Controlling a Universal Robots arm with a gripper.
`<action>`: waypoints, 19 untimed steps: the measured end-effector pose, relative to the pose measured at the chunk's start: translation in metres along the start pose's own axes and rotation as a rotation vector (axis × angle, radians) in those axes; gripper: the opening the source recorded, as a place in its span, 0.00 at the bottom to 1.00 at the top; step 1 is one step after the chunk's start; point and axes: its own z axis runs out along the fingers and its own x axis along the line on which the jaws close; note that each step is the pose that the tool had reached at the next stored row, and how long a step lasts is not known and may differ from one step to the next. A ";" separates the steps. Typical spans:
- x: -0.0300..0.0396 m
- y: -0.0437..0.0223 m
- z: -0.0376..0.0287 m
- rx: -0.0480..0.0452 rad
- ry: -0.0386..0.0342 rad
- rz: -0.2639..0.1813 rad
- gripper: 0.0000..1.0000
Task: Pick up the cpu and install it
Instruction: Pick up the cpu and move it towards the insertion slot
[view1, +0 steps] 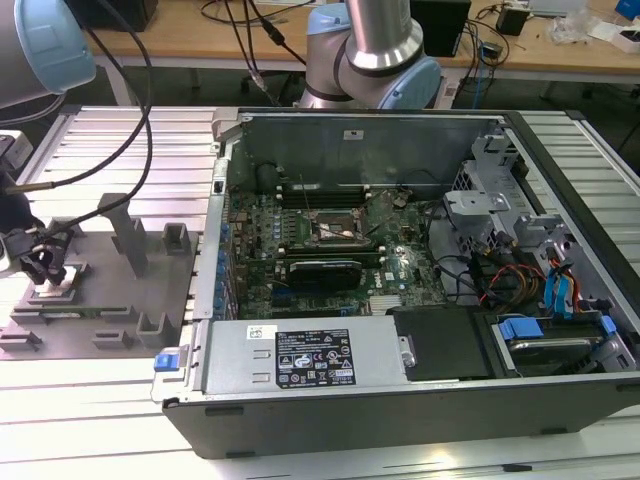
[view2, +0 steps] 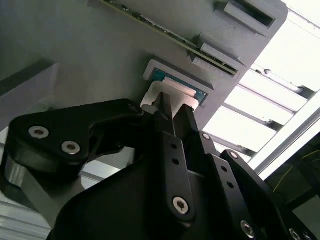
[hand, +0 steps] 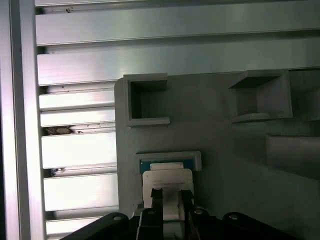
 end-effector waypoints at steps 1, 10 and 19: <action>0.0000 0.0000 0.0000 -0.0001 0.0000 0.000 0.30; 0.0007 -0.0002 0.0065 -0.0007 -0.0011 -0.004 0.60; 0.0013 -0.0005 0.0147 -0.0011 -0.0006 -0.021 0.60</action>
